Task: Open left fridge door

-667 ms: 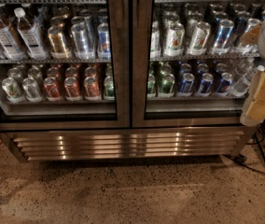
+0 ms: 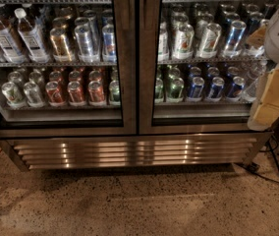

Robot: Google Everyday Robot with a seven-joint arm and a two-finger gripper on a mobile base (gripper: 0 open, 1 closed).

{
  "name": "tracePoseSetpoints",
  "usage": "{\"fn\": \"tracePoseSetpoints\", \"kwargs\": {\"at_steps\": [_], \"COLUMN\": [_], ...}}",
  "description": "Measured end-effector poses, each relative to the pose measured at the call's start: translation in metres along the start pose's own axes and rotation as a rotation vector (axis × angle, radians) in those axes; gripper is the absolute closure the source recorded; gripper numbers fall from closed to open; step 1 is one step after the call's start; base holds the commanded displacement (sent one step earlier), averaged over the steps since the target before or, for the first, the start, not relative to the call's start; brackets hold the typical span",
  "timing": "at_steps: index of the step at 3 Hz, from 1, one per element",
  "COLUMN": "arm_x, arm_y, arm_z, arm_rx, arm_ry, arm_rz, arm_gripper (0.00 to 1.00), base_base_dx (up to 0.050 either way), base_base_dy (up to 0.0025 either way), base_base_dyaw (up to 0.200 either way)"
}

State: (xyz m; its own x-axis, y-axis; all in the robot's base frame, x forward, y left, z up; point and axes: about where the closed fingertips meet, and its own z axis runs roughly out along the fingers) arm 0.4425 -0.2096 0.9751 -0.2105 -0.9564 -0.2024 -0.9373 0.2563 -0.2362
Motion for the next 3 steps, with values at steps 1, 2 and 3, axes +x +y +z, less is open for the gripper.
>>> {"fn": "tracePoseSetpoints", "kwargs": {"at_steps": [1,2,3], "arm_x": [-0.029,-0.057,-0.057], "arm_y": [0.012,0.038,0.038], "arm_z": [0.017,0.039,0.039], "arm_rx": [0.0,-0.003,-0.003], "arm_ry": [0.029,0.079,0.079], "arm_rz": [-0.055,-0.139,-0.139], "arm_gripper": [0.0,0.0,0.0], "base_base_dx": [0.0,0.0,0.0], "base_base_dy": [0.0,0.0,0.0], "base_base_dyaw": [0.0,0.0,0.0]}}
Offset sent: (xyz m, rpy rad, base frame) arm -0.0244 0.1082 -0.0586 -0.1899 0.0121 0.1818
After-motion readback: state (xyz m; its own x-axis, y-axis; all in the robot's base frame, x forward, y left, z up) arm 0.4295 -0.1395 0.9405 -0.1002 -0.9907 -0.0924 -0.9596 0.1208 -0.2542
